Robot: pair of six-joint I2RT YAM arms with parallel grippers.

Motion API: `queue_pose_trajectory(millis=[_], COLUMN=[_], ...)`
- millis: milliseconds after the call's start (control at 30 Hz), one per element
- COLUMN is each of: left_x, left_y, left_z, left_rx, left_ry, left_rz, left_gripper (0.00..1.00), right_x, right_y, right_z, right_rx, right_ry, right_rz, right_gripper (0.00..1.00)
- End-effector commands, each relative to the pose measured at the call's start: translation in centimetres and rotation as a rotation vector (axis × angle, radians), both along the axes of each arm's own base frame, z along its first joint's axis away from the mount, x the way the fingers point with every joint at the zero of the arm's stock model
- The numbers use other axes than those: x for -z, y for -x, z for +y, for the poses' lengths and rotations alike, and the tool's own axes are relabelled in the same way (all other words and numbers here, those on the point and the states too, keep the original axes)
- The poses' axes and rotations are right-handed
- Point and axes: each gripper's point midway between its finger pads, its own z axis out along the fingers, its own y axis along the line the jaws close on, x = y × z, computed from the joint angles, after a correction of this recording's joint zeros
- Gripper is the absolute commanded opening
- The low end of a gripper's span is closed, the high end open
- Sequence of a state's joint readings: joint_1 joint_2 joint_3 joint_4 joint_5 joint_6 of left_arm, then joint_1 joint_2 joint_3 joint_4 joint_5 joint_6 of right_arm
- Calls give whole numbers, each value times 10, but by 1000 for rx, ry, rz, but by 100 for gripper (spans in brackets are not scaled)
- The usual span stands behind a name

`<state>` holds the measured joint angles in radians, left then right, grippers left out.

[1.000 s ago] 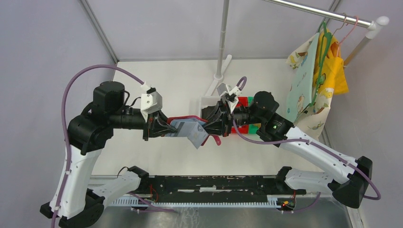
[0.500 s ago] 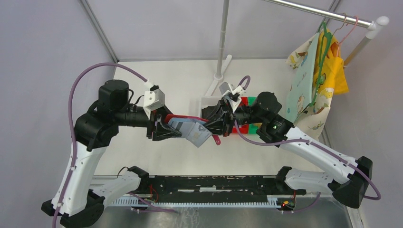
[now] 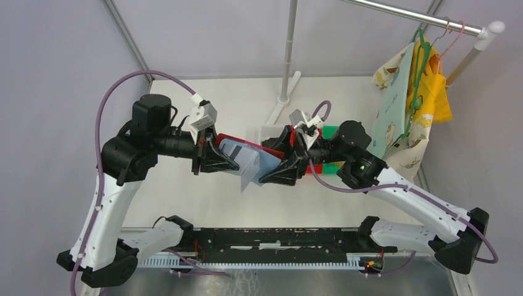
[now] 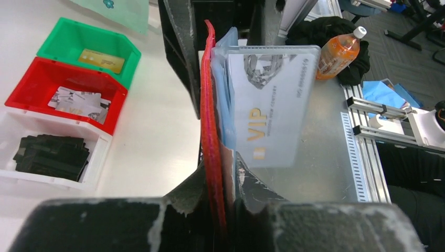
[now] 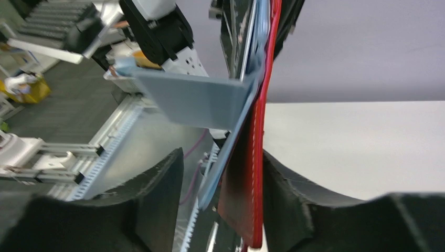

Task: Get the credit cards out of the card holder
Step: Remove the credit card from the card holder.

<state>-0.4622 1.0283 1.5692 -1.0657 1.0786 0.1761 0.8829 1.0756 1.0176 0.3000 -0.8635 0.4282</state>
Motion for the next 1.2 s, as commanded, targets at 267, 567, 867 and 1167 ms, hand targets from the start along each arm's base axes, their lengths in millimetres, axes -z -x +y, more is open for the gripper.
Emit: queue_pose_trajectory(millis=[267,567,867,1167], left_x=[-13,-5,-4,-15], left_y=[-6,-4,8,16], left_z=[7,6,-1,-4], left_rx=[-52,-29,75,125], left_ry=[-27,-35,-17,26], left_rz=[-102,-75,48,113], left_gripper=[5,11,13,14], right_x=[-42,-68,-48,-28], right_y=[-65,-41,-22,-11], right_z=[-55,-51,-15,-12], right_rx=[333,194,72,18], right_ry=[14,-162,-118,-84], right_rz=[-99,-7,17,45], right_gripper=[79,89,83,52])
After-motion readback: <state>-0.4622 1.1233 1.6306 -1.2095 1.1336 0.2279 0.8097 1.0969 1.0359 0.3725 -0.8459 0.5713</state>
